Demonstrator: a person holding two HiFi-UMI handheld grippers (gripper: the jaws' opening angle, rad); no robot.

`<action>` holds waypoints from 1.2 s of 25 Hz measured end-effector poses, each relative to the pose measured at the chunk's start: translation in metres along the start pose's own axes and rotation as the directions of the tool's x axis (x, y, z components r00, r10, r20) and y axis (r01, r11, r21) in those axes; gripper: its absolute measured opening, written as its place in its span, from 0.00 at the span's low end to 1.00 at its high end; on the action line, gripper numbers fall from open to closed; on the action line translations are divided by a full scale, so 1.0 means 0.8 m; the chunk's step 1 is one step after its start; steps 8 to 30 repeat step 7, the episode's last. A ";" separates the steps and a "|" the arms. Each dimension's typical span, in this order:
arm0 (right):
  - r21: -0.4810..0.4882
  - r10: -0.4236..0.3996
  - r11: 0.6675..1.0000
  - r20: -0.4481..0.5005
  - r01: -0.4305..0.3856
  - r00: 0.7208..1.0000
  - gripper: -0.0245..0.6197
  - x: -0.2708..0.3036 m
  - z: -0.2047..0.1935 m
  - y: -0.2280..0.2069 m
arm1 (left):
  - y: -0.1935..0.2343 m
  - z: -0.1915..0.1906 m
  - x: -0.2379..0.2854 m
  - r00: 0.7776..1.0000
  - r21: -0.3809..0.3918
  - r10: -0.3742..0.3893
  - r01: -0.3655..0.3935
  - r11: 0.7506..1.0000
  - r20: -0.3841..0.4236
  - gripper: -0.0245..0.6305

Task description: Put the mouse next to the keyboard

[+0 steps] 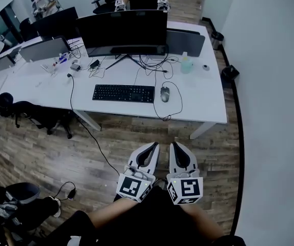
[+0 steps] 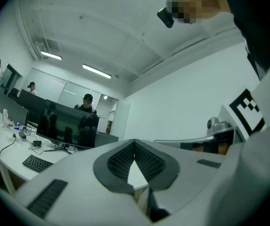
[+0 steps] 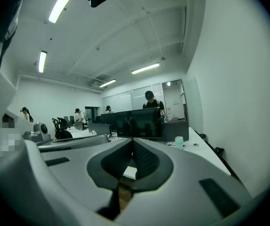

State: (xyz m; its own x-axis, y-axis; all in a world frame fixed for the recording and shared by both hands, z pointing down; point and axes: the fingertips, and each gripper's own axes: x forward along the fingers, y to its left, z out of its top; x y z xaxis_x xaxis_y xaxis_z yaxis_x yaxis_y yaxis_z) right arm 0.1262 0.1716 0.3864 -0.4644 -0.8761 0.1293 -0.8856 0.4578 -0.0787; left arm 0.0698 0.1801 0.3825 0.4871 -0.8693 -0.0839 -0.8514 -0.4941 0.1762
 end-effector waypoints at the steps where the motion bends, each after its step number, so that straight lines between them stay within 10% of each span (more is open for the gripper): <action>1: -0.003 0.002 1.000 -0.004 -0.002 1.000 0.07 -0.001 -0.003 0.001 | -0.002 -0.001 -0.001 1.000 0.004 -0.002 0.002 1.000 -0.002 0.04; 30: -0.024 0.009 1.000 -0.023 -0.010 1.000 0.07 -0.013 -0.008 -0.004 | -0.016 -0.004 0.001 1.000 0.005 -0.017 0.017 1.000 -0.008 0.04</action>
